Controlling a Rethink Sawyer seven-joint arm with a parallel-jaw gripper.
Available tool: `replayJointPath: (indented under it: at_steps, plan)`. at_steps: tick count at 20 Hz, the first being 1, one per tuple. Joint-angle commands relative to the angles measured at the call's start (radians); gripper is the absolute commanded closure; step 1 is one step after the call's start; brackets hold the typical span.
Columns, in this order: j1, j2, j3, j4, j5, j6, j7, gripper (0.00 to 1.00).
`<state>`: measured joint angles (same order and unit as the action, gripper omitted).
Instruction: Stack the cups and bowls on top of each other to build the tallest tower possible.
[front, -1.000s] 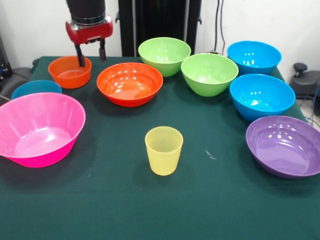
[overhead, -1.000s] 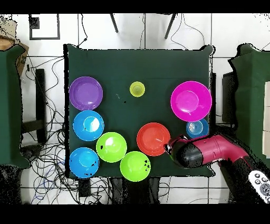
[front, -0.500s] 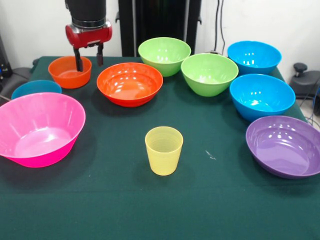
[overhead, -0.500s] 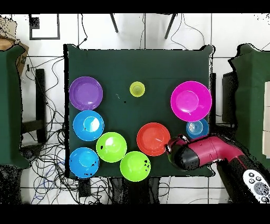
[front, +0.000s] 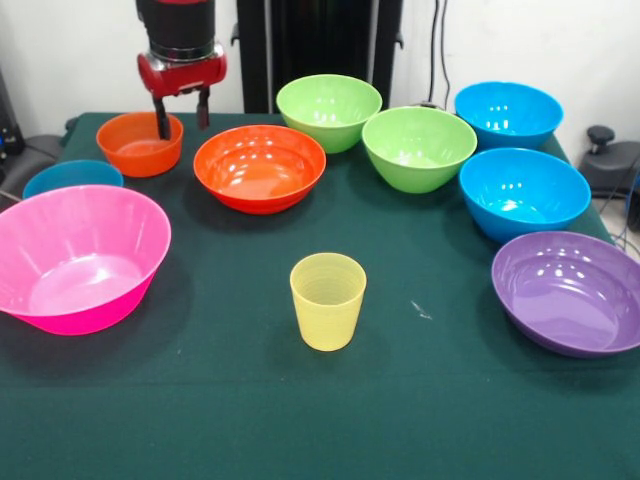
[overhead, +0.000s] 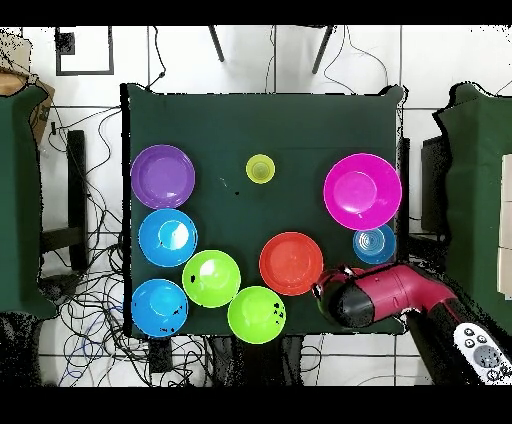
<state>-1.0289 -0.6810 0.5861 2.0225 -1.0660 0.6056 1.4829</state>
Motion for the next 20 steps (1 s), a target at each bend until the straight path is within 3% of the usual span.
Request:
replayJointPath:
  at_steps: [1, 6, 11, 20]
  plan:
    - [0.072, 0.098, -0.122, -0.072, -0.057, -0.019, 0.139, 0.00]
    - [0.082, 0.149, -0.183, -0.084, -0.044, -0.028, 0.151, 0.00]
    - [0.103, 0.208, -0.247, -0.098, -0.099, -0.095, 0.174, 0.00]
    - [0.127, 0.212, -0.288, -0.107, -0.089, -0.145, 0.147, 0.00]
